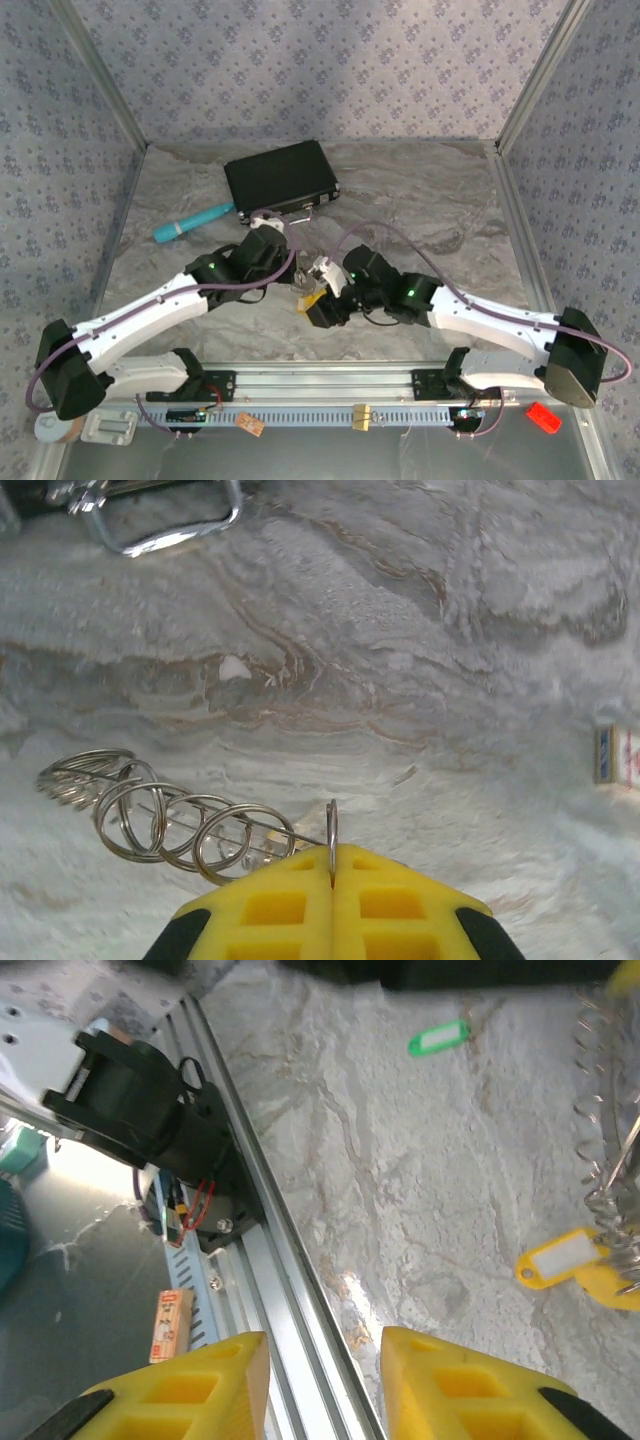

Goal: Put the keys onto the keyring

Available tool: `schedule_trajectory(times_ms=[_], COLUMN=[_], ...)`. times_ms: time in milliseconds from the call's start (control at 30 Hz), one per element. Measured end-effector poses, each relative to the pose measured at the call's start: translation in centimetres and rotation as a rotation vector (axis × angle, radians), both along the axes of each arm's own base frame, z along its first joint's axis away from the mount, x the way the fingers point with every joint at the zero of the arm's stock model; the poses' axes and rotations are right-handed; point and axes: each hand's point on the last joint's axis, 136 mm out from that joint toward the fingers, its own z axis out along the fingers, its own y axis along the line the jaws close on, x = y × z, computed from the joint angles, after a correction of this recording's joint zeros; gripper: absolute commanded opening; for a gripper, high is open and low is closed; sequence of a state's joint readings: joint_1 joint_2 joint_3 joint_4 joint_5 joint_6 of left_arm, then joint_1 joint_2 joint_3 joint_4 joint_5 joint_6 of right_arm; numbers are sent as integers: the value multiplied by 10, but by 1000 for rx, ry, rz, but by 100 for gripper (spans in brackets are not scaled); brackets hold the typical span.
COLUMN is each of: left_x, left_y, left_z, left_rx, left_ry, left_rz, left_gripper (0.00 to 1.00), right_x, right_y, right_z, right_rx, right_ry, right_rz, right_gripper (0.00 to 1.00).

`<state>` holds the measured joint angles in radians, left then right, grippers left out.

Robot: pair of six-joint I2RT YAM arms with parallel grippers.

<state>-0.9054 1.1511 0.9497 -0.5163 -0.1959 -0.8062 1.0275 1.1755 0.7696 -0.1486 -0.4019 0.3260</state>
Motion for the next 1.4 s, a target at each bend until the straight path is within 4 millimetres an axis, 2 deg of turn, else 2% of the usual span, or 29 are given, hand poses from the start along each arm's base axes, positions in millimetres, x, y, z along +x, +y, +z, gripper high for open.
schedule_trajectory(times_ms=[100, 200, 467, 633, 900, 1067, 1333, 1400], left_x=[-1, -7, -19, -24, -30, -33, -34, -35], left_y=[1, 6, 16, 17, 16, 15, 7, 6], left_z=[-1, -9, -19, -22, -22, -27, -26, -25], left_rx=[-70, -106, -184, -231, -318, -359, -451, -468], left_ry=[109, 214, 375, 435, 496, 524, 556, 564], left_rz=[139, 258, 472, 558, 625, 640, 648, 654], left_gripper=[0, 0, 0, 0, 0, 0, 0, 0], right_x=[3, 10, 30, 34, 44, 51, 54, 52], right_y=[-3, -10, -32, -29, -11, -6, 17, 20], right_z=[-19, -26, -15, -11, -4, 5, -28, -30], right_rx=[-26, -30, 43, 118, 353, 457, 475, 483], right_ry=[7, -19, -176, -211, 110, 296, 507, 531], right_rz=[-35, -78, -187, -209, -407, -504, -534, -528], right_gripper=[35, 36, 40, 36, 25, 27, 34, 35])
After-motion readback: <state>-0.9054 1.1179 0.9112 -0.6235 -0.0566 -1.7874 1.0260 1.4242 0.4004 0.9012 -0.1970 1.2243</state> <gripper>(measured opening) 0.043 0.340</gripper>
